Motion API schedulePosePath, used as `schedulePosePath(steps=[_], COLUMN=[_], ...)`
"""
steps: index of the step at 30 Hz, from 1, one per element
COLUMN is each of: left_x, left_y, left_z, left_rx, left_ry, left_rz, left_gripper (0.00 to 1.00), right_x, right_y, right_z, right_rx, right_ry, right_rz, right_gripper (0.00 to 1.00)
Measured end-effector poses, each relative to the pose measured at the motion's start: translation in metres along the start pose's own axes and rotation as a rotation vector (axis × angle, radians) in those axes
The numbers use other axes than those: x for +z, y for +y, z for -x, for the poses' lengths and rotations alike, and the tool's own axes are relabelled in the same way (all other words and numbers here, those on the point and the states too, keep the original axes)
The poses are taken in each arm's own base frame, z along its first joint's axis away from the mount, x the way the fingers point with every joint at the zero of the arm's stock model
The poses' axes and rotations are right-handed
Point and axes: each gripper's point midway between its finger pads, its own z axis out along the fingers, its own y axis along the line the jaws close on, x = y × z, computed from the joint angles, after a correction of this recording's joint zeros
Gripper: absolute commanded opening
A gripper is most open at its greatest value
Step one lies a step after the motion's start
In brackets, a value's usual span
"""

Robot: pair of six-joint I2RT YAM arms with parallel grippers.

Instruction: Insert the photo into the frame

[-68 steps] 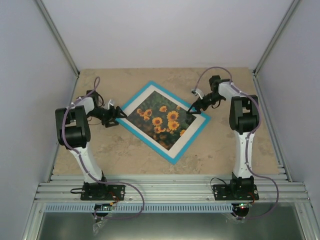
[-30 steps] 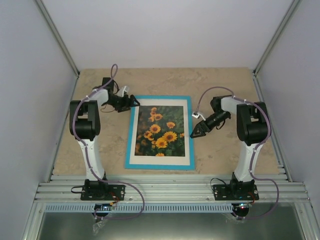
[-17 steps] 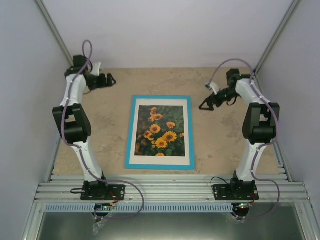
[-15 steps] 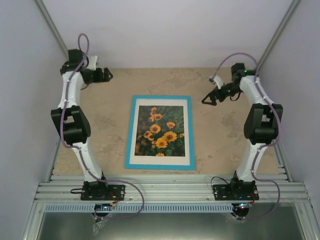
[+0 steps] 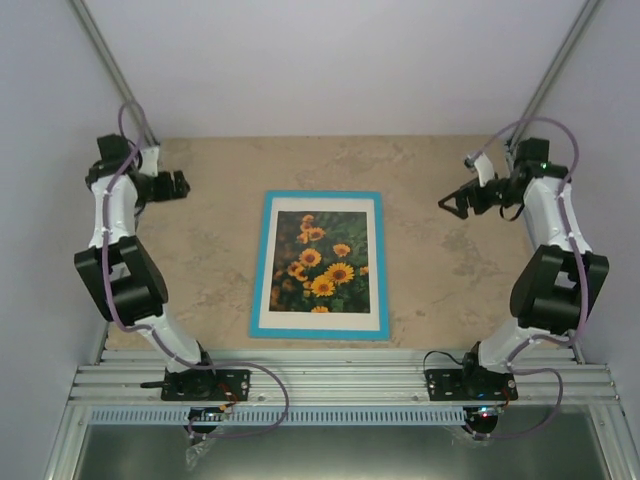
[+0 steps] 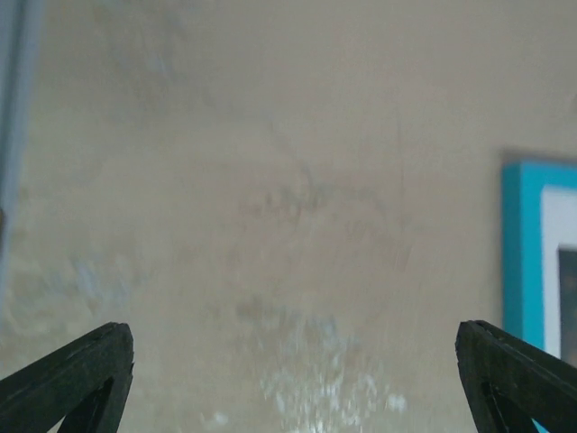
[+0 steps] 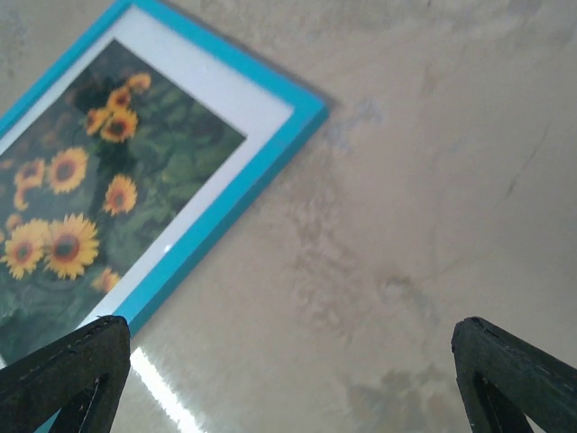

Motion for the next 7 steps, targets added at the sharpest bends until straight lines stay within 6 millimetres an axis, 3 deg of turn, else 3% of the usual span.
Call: schedulePosePath(steps=[3,7], left_x=[0.015,0.018], left_y=[0.000,-0.003], left_z=[-0.044,-0.078], left_rx=[-0.001,0.002], left_ry=[0.077,0.114], left_rz=[0.012,0.023], left_gripper=[0.99,0.99], right_x=[0.009,0.021], right_y=[0.008,0.019], right_z=[-0.035,-0.067], right_rx=[0.070,0.152], right_ry=[0.025,0.061], right_rz=[0.011,0.040], right_gripper=[0.98,0.98])
